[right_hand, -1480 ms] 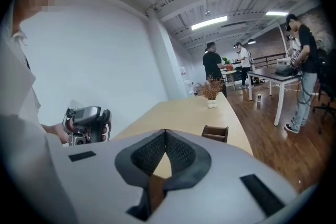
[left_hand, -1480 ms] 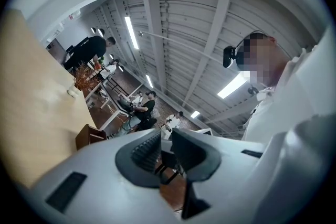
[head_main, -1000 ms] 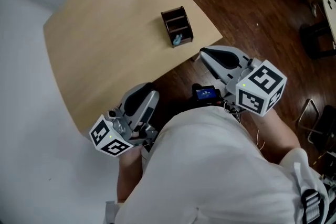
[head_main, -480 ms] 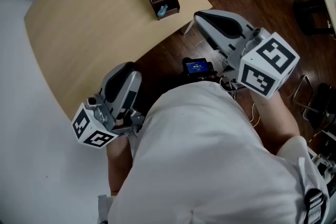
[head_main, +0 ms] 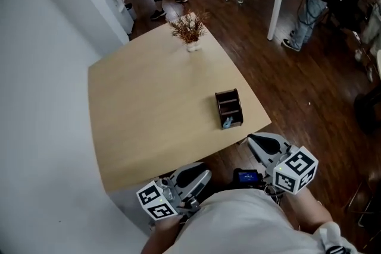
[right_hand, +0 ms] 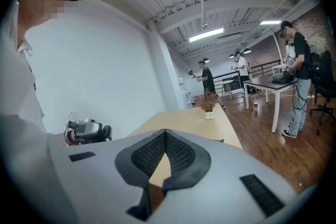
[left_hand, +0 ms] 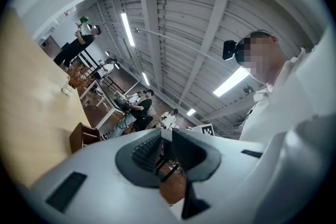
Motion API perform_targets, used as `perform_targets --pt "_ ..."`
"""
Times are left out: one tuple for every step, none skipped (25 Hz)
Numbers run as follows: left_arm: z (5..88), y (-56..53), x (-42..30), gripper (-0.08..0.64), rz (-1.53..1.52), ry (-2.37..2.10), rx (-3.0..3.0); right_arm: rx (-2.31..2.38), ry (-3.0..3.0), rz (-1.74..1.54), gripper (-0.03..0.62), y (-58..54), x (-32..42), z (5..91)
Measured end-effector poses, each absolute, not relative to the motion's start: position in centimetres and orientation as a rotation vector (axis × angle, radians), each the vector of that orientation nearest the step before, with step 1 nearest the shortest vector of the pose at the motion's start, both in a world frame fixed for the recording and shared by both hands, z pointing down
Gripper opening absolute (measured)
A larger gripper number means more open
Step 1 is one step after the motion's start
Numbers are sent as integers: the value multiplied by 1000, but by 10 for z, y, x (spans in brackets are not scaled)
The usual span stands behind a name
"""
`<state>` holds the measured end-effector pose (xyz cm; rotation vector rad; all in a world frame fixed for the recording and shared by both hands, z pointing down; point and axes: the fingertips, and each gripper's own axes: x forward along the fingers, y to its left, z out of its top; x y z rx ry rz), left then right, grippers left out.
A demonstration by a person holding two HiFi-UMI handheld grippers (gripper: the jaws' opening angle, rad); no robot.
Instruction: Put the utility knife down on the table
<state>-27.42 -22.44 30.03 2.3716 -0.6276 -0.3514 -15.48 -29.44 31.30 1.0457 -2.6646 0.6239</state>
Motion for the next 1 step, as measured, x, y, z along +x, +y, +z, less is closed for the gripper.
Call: perform_targets --pt "297 -221 -271 64 -357 -616 2369 1044 -2663 617 2 -292 -154 309"
